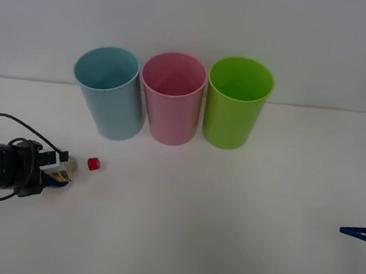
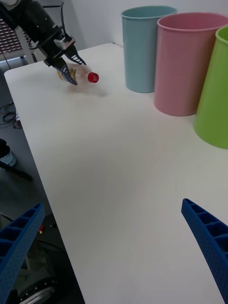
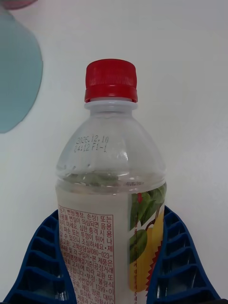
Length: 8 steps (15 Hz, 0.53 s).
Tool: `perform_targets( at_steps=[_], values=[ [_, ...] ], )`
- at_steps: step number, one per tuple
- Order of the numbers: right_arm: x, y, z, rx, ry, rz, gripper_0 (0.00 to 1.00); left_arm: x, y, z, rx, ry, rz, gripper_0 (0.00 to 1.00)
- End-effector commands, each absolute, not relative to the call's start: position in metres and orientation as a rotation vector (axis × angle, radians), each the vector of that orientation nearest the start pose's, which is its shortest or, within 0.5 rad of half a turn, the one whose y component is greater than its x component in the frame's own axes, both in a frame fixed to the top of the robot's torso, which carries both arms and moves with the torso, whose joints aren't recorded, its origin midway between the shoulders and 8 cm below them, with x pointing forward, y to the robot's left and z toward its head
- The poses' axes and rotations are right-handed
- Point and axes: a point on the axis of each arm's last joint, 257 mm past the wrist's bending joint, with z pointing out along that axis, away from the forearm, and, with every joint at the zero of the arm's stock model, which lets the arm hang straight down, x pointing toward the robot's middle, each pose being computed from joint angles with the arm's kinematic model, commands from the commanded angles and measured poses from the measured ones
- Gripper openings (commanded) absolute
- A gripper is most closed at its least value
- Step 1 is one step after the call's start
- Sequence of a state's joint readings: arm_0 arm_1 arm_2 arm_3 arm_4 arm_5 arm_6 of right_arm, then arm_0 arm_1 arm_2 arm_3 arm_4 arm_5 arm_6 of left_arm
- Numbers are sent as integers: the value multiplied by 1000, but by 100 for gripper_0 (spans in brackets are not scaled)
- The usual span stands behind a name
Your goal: Put cans in the blue bin and PET bottles in the pink bin and trash in the green bin.
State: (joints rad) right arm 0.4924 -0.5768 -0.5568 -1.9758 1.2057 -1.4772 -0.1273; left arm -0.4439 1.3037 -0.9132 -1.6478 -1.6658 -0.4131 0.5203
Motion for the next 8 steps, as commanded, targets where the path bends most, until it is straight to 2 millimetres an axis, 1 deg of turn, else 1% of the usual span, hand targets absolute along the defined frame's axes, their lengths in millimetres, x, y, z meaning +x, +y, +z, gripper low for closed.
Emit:
perform_targets(
  at_steps=[1, 2, 3, 4, 6, 8],
  values=[
    [252, -279, -189, -1088, 1662, 607, 100, 438, 294, -302, 1402, 1948, -26, 0],
    [252, -279, -189, -1088, 1662, 607, 100, 437, 290, -299, 1360, 1959, -60, 0],
    [252, -279, -189, -1088, 1662, 607, 100, 431, 277, -290, 1281, 1971, -139, 0],
    [252, -279, -189, -1088, 1662, 607, 100, 427, 267, -284, 1232, 1973, -190, 0],
    [252, -279, -189, -1088, 1662, 607, 100, 418, 241, -269, 1120, 1964, -324, 0],
    [252, -279, -189, -1088, 1662, 607, 100, 416, 233, -259, 1062, 1951, -390, 0]
  ],
)
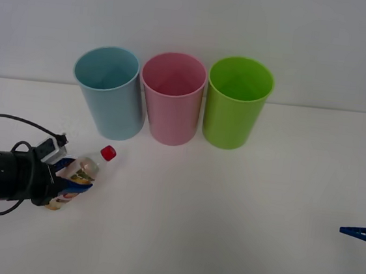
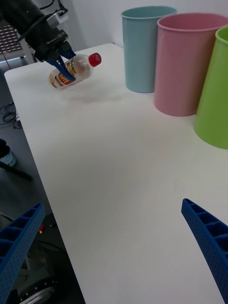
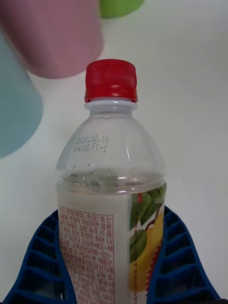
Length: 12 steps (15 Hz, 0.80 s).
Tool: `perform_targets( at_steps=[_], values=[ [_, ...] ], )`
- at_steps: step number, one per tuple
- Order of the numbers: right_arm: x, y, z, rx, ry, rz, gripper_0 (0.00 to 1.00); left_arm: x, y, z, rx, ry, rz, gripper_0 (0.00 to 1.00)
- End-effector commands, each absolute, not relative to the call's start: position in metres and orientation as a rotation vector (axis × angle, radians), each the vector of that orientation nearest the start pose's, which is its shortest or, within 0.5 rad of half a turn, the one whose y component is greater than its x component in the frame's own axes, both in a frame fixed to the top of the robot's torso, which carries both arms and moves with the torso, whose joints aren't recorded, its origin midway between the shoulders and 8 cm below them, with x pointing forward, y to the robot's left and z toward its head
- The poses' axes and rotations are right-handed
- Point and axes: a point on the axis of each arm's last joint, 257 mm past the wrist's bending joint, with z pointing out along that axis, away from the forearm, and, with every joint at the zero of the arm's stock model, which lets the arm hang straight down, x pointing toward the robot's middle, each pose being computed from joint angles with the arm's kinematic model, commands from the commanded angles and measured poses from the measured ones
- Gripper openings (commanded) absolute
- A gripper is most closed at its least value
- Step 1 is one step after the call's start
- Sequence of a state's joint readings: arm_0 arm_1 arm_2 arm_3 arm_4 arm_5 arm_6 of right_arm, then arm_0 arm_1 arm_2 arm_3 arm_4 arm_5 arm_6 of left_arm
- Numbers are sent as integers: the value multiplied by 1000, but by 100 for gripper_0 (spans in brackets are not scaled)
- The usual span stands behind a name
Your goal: Put cans in the blue bin and PET bottles in the pink bin and trash in the green bin.
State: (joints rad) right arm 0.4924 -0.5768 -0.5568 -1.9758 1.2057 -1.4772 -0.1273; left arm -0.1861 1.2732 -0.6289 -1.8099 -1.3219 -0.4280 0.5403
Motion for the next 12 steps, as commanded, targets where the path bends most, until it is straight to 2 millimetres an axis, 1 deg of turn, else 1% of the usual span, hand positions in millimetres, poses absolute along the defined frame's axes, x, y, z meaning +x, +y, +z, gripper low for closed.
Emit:
perform_targets(
  at_steps=[1, 6, 8, 10, 12],
  values=[
    [252, -279, -189, -1088, 1662, 607, 100, 415, 232, -252, 1038, 1944, -416, 0],
    [252, -279, -189, -1088, 1662, 607, 100, 411, 225, -232, 907, 1928, -521, 0],
    [252, -279, -189, -1088, 1662, 607, 100, 406, 223, -220, 880, 1913, -586, 0],
    [252, -279, -189, -1088, 1662, 607, 100, 405, 217, -205, 839, 1877, -627, 0],
    [252, -279, -189, -1088, 1662, 607, 100, 404, 206, -189, 802, 1838, -668, 0]
  ],
)
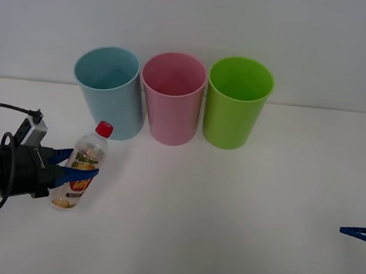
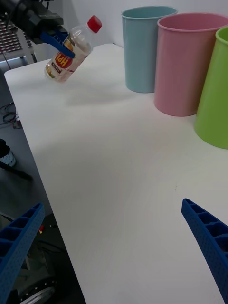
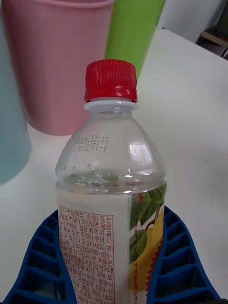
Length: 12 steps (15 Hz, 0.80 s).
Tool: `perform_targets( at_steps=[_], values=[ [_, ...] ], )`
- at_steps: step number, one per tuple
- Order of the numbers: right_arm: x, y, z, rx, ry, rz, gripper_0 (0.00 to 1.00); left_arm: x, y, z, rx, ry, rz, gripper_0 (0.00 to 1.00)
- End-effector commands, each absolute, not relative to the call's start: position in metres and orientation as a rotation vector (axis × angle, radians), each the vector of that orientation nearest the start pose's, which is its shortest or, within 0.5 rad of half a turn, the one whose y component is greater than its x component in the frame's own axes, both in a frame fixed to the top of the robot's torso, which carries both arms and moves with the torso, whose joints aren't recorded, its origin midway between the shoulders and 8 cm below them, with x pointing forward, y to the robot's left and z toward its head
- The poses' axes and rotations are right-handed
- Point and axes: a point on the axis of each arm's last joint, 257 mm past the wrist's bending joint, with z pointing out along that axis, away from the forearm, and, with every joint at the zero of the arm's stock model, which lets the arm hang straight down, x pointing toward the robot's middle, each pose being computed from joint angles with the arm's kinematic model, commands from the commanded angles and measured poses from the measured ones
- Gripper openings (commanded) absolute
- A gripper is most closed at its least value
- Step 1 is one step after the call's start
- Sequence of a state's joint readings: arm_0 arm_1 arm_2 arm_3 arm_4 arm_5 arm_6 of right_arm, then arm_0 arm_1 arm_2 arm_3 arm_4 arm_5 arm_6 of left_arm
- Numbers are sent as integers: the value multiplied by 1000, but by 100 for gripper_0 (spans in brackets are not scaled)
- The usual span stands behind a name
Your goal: Put cans in the blue bin and PET bottles in the pink bin and trash in the green bin.
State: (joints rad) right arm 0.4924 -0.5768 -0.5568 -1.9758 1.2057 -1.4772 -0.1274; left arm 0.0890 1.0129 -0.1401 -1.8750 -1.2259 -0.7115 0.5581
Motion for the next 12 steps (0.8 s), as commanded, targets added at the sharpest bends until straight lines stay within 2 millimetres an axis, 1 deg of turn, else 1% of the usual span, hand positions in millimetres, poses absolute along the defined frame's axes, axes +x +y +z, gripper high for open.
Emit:
perform_targets(
  at_steps=[1, 3, 5, 8, 9, 12],
  values=[
    [252, -279, -189, -1088, 1662, 607, 100, 405, 201, -177, 776, 1807, -670, 0],
    [252, -279, -189, -1088, 1662, 607, 100, 403, 188, -151, 709, 1756, -745, 0],
    [252, -279, -189, -1088, 1662, 607, 100, 406, 180, -128, 637, 1707, -797, 0],
    [252, -279, -189, -1088, 1662, 607, 100, 422, 176, -92, 588, 1625, -770, 0],
    [252, -279, -189, -1088, 1662, 607, 100, 427, 178, -79, 588, 1596, -749, 0],
    [252, -279, -189, -1088, 1662, 607, 100, 437, 179, -48, 598, 1529, -704, 0]
  ],
)
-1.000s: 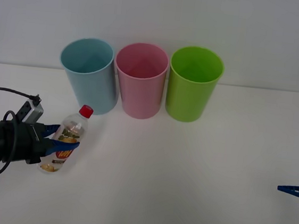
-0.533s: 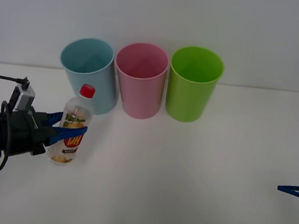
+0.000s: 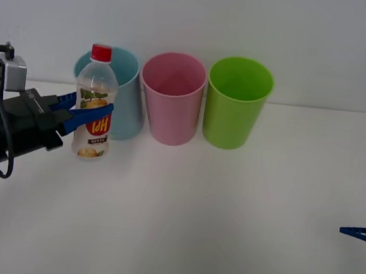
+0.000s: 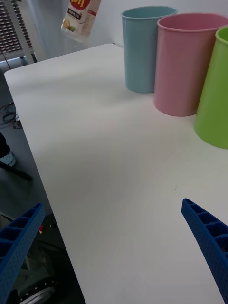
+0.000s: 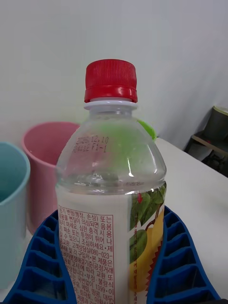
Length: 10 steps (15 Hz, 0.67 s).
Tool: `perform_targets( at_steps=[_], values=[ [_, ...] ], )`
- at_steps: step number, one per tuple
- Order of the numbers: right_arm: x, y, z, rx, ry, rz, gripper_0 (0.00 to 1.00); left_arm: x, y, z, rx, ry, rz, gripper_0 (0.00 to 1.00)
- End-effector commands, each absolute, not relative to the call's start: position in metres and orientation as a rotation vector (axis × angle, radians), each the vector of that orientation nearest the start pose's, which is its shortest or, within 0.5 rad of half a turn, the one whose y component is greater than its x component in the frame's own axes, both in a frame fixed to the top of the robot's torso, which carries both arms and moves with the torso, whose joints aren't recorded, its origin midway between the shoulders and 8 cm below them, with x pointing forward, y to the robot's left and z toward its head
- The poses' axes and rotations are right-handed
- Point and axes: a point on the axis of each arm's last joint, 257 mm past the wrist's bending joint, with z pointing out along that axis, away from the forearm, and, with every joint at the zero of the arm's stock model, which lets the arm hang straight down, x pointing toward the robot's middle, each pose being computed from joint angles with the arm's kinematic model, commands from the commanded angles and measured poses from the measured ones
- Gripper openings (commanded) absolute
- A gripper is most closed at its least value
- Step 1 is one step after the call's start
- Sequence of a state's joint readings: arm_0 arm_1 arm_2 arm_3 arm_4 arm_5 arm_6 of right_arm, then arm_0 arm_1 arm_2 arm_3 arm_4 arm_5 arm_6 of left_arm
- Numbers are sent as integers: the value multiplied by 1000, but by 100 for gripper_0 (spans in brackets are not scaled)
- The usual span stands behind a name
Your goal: Put cans in the blue bin and PET bottles in the pink bin and trash in the green bin.
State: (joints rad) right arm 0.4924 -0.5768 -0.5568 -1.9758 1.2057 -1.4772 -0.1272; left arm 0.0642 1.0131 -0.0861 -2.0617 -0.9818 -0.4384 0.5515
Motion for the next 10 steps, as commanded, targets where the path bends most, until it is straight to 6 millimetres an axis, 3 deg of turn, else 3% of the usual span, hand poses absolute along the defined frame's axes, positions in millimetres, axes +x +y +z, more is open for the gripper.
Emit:
perform_targets(
  at_steps=[1, 6, 10],
  values=[
    [252, -279, -189, -1088, 1662, 607, 100, 439, 177, -38, 590, 1513, -713, 0],
    [252, -279, -189, -1088, 1662, 607, 100, 458, 179, -2, 533, 1449, -706, 0],
    [252, -279, -189, -1088, 1662, 607, 100, 492, 174, 13, 511, 1432, -695, 0]
  ],
)
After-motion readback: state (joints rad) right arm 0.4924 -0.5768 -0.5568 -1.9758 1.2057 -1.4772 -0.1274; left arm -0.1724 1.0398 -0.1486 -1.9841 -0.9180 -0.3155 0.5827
